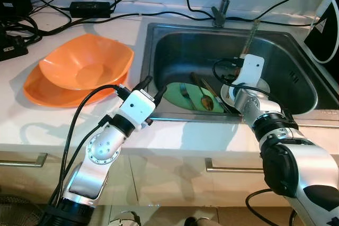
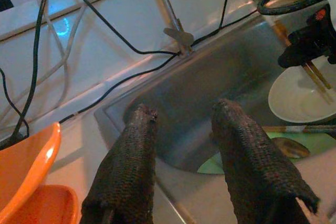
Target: Kitchen organization
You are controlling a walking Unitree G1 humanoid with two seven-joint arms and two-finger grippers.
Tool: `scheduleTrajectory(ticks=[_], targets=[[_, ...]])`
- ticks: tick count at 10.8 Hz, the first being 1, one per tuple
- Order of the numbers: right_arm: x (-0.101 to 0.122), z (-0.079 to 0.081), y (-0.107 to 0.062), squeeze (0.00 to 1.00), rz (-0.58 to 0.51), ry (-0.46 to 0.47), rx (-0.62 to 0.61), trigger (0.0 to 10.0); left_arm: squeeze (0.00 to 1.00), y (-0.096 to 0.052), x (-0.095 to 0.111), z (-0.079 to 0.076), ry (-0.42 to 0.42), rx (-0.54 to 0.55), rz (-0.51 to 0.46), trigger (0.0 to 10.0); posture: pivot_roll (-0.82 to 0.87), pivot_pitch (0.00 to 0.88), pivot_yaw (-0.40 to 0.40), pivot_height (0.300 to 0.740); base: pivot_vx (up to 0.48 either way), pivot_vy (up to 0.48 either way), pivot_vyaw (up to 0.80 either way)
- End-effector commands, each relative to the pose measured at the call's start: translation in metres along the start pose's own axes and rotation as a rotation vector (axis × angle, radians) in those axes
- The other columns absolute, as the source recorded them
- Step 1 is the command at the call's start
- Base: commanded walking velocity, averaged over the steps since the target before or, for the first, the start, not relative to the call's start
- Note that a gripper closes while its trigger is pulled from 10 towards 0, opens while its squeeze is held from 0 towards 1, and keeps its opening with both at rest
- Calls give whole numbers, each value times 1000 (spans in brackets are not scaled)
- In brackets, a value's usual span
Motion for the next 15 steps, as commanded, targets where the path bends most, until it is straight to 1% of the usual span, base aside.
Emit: scheduleTrajectory(ticks=[1, 4, 5, 6, 7, 8, 9, 10, 11, 12, 13, 14, 15], targets=[[4, 4, 0, 1000, 4, 18, 8, 10000, 0, -2, -3, -6, -5, -27, 15, 10000, 80, 59, -85, 740, 0, 0, 0], [2, 5, 0, 1000, 6, 5, 16, 10000, 0, -3, -3, -7, -8, -31, 14, 10000, 79, 53, -88, 740, 0, 0, 0], [4, 5, 0, 565, -13, -10, 20, 10000, 0, -3, -3, -8, -9, -32, 13, 10000, 78, 49, -90, 740, 0, 0, 0], [10, 6, 0, 0, -64, -43, 27, 10000, 0, -3, -2, -9, -8, -34, 12, 10000, 79, 48, -90, 740, 0, 0, 0], [24, 10, -3, 0, -171, -65, 38, 10000, 0, -3, -2, -9, -8, -35, 11, 10000, 79, 48, -91, 740, 0, 0, 0], [46, 22, -11, 0, -363, -105, 116, 10000, 0, -4, -2, -10, -8, -34, 10, 10000, 77, 45, -90, 740, 0, 0, 0], [54, 29, -19, 0, -465, -131, 162, 10000, 0, -4, -2, -10, -9, -33, 10, 10000, 76, 45, -91, 740, 0, 0, 0], [53, 35, -31, 0, -563, -170, 222, 10000, 0, -3, -1, -11, -12, -32, 8, 10000, 70, 45, -92, 740, 0, 0, 0], [49, 37, -41, 0, -617, -193, 259, 10000, 0, -3, -1, -11, -14, -30, 8, 10000, 70, 45, -92, 740, 0, 0, 0], [45, 37, -49, 0, -646, -195, 274, 10000, 0, -3, -1, -11, -14, -29, 8, 10000, 63, 47, -90, 740, 0, 0, 0], [41, 37, -59, 0, -670, -176, 283, 10000, 0, -3, -2, -11, -15, -26, 9, 10000, 60, 49, -90, 740, 0, 0, 0], [31, 34, -74, 0, -690, -185, 292, 10000, 0, -4, -2, -10, -15, -19, 13, 10000, 55, 51, -92, 740, 0, 0, 0], [19, 30, -85, 0, -688, -193, 299, 10000, 0, -4, -3, -9, -15, -14, 17, 10000, 50, 54, -92, 740, 0, 0, 0]])
Point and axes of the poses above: a point about 5 cm out from each wrist's last joint towards the gripper, its own y axis pointing out of the wrist towards the gripper, its own x axis along the axis of the wrist's last joint, z = x × y, the point moved 1 cm from there along y, pointing out of the wrist towards the gripper, and after that the axes turned 9 degrees about y, right-handed, at the moved point
